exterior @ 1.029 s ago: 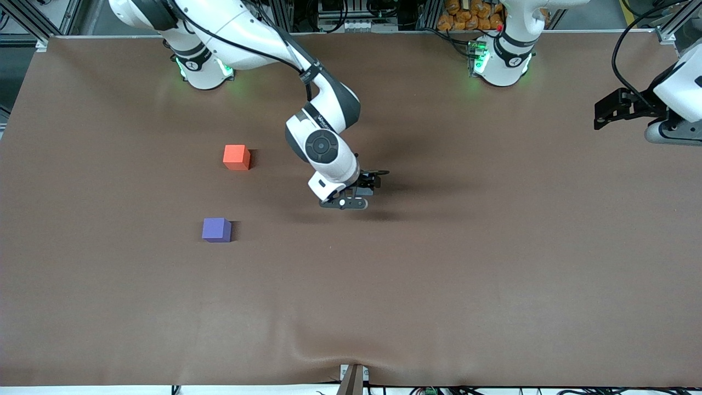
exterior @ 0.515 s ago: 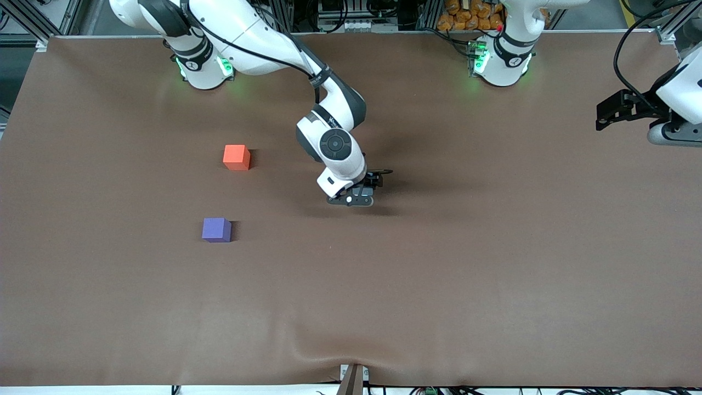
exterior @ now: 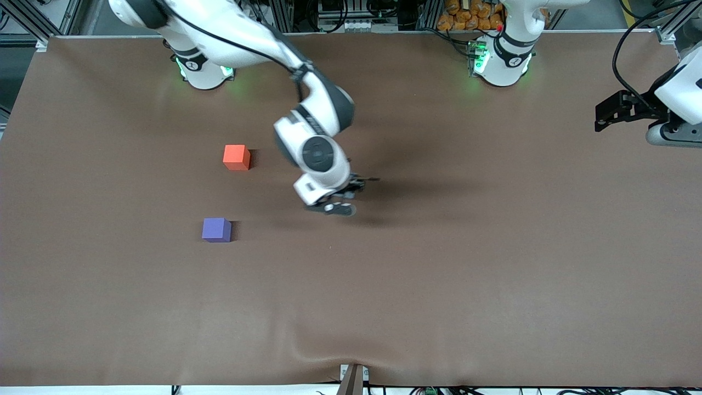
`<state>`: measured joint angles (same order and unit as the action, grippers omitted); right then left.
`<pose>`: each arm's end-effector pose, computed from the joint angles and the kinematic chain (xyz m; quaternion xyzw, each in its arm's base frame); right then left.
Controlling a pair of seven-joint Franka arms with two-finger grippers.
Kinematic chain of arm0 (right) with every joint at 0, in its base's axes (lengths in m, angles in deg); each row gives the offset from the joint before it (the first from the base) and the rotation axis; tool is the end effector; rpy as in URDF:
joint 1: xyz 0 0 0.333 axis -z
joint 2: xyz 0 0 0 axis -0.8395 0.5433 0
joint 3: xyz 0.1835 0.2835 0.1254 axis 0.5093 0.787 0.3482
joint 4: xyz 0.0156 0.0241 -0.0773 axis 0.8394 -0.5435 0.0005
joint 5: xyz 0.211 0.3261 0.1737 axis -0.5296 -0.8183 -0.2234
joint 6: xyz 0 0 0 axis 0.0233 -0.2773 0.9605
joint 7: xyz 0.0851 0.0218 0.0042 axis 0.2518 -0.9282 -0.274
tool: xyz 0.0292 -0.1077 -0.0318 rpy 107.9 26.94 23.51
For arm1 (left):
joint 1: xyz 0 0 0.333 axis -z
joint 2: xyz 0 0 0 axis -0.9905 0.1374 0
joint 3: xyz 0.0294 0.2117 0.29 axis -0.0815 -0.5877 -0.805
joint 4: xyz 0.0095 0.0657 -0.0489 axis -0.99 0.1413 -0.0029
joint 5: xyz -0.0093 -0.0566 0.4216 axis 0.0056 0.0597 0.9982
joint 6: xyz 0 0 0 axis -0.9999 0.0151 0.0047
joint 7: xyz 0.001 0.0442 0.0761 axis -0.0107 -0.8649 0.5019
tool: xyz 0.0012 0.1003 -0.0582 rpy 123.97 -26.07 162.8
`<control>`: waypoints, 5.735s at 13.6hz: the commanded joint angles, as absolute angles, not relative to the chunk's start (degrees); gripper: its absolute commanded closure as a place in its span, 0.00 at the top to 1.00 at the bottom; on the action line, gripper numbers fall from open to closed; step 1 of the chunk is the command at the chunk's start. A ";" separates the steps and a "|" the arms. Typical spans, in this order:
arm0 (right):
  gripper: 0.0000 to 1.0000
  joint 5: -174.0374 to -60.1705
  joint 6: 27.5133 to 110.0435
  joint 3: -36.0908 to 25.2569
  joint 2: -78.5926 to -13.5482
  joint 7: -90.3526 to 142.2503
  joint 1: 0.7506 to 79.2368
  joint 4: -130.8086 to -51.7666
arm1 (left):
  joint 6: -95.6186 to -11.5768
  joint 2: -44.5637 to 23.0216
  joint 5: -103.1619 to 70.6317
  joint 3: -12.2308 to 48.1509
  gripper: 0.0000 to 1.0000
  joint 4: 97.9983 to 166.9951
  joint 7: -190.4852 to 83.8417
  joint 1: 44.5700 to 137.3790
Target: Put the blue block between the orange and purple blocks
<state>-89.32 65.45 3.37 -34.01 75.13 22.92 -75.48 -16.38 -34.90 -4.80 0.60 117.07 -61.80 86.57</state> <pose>0.5986 0.4644 0.3273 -0.9898 0.0960 0.1011 0.0306 0.5753 -0.0481 0.6809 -0.9965 0.0614 0.0510 0.0227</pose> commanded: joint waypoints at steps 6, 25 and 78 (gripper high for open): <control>0.00 -86.77 58.51 4.34 -46.84 48.84 44.69 -89.52 | -17.03 -35.16 -5.60 0.60 1.00 117.25 -61.53 86.50; 0.00 -86.06 87.54 4.16 -48.62 40.12 49.01 -117.16 | -16.94 -34.28 -4.99 0.69 1.00 117.42 -61.27 86.58; 1.00 -79.73 35.34 4.25 -71.12 28.61 59.90 -75.15 | -20.37 -33.32 -4.72 0.60 1.00 117.42 -60.65 86.58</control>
<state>-80.09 36.64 5.27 -71.94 31.18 60.36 -76.97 -19.85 -33.33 -4.80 0.56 117.41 -61.67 86.56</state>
